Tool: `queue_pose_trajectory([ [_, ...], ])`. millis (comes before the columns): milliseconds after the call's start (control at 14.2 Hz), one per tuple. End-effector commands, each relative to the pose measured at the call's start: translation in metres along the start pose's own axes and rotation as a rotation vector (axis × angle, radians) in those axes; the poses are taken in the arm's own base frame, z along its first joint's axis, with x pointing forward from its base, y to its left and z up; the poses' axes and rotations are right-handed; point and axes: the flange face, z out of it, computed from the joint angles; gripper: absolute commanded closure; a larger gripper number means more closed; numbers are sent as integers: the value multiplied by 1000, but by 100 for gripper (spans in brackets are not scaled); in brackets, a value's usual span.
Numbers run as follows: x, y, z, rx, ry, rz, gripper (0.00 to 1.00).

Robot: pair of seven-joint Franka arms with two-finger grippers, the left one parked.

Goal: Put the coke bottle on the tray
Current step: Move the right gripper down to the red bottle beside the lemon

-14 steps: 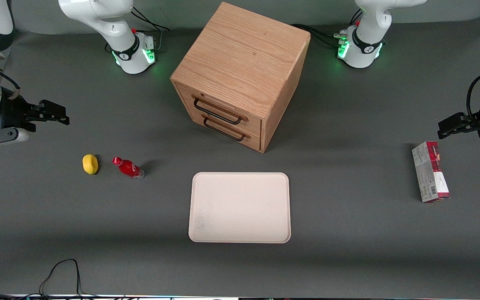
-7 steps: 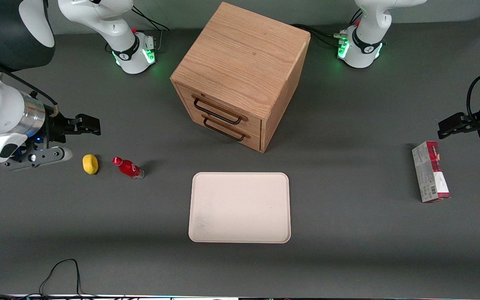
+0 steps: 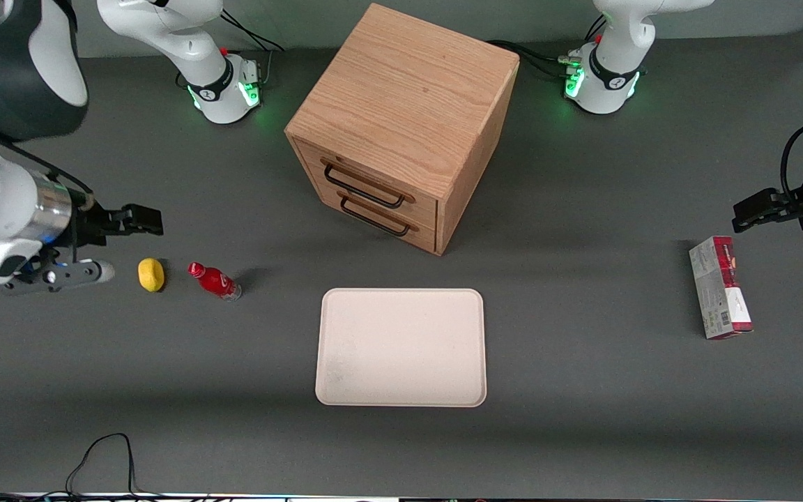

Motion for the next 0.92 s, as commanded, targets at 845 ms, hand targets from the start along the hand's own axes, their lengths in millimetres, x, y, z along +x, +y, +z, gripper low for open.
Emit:
queue_pose_trajectory([
  [845,-3,22,214,-34,82,-39,0],
])
